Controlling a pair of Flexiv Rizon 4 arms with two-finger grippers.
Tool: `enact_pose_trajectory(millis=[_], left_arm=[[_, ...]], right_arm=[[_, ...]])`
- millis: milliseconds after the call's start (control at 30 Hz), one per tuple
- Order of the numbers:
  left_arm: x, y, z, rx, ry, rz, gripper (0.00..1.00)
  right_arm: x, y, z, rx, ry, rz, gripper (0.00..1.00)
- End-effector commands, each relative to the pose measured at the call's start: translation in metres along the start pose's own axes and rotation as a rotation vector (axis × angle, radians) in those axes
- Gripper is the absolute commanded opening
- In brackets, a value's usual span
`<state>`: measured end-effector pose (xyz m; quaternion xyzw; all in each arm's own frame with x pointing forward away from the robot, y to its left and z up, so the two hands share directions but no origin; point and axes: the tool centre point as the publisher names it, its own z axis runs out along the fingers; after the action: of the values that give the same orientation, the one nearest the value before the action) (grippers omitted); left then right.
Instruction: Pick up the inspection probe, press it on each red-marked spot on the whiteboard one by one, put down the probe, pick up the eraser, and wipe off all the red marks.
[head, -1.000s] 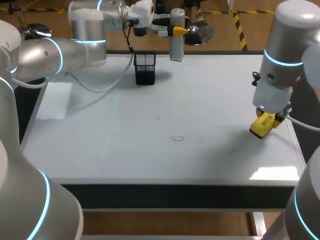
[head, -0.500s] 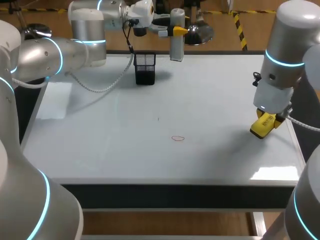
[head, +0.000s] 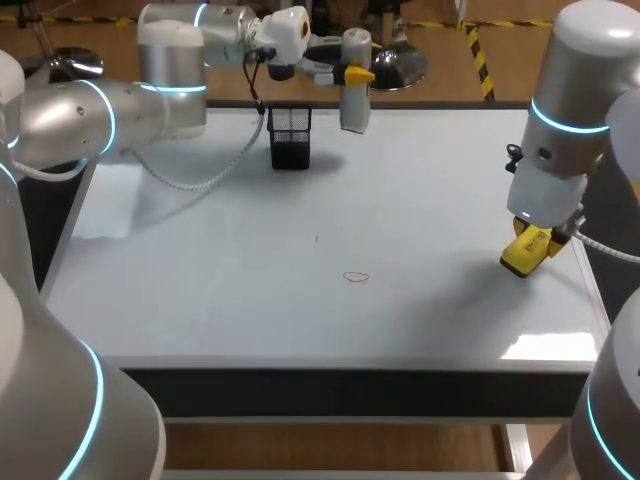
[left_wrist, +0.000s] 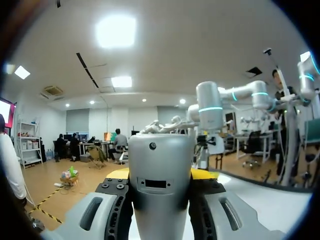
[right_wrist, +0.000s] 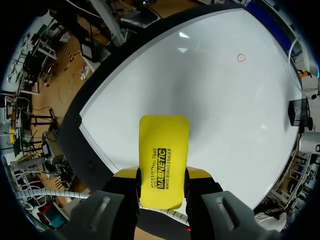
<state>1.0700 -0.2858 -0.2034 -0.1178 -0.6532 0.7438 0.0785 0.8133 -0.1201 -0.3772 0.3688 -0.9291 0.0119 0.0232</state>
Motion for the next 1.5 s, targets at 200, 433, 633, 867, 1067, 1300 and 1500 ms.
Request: enact_pose_trajectory(millis=[200,433,633,867,1067,1300,1500], left_arm=[[0.081,-0.006,0.011,-0.004,-0.06,0.002,0.0],[0.125,-0.002,0.025,-0.006,-0.028,-0.011,0.0],[0.169,0.004,0.027,0.007,-0.024,-0.024,0.0],[0.212,0.013,0.025,0.004,-0.052,-0.041,0.0],[0.23,0.02,0.028,0.014,-0.07,-0.051,0.0],[0.244,0.022,0.029,0.018,-0.054,-0.064,0.0],[0.25,0.031,0.033,0.017,-0.026,-0.098,0.0]], right_arm=[[0.0,0.0,0.0,0.003,0.001,-0.002,0.0],[0.0,0.0,0.0,0.003,0.001,-0.002,0.0],[0.0,0.0,0.0,0.003,0.001,-0.002,0.0],[0.0,0.0,0.0,0.003,0.001,-0.002,0.0],[0.0,0.0,0.0,0.003,0.001,-0.002,0.0],[0.0,0.0,0.0,0.003,0.001,-0.002,0.0],[0.0,0.0,0.0,0.003,0.001,-0.002,0.0]])
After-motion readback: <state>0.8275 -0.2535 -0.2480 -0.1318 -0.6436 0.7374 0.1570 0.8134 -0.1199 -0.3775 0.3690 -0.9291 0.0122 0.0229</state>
